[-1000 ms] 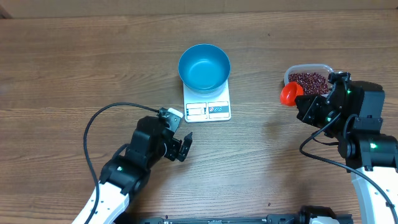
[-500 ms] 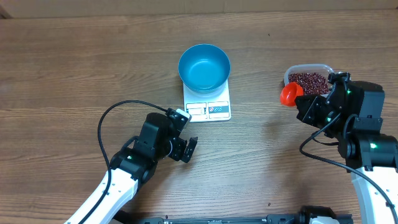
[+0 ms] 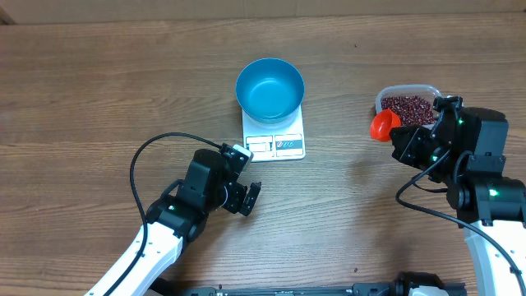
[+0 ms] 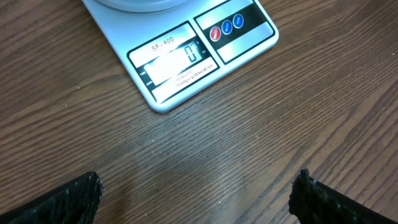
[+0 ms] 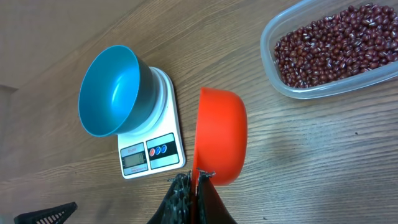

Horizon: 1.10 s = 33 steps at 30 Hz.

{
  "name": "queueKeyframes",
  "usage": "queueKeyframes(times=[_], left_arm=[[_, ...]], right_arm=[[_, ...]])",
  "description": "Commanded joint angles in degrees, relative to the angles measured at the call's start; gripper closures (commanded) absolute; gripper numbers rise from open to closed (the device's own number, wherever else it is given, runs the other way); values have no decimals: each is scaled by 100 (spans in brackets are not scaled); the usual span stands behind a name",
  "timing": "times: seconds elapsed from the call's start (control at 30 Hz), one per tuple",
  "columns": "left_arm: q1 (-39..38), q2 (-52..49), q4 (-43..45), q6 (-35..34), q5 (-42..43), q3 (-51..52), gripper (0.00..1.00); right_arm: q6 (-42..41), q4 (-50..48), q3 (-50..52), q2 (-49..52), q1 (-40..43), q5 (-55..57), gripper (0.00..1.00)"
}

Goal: Scoop item into bowl and weigh 150g on scale
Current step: 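Withdraw the left gripper from the scale toward the front, then move the held red scoop with the right gripper over the bean container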

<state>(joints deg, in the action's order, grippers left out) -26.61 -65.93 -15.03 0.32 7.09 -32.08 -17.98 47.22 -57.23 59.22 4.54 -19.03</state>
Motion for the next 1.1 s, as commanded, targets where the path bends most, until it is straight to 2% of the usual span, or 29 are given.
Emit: queueKeyframes(times=[0.0, 0.13, 0.3, 1.07], left_arm=[[-4, -39, 39, -31, -26, 11, 0], [-4, -39, 363, -31, -485, 11, 0], [-4, -39, 822, -35, -446, 11, 0], [-4, -39, 732, -33, -413, 11, 0]], right_arm=[[26, -20, -101, -15, 42, 61, 96], [26, -20, -101, -15, 42, 61, 96], [26, -20, -101, -15, 42, 61, 96], [26, 13, -122, -13, 42, 59, 96]])
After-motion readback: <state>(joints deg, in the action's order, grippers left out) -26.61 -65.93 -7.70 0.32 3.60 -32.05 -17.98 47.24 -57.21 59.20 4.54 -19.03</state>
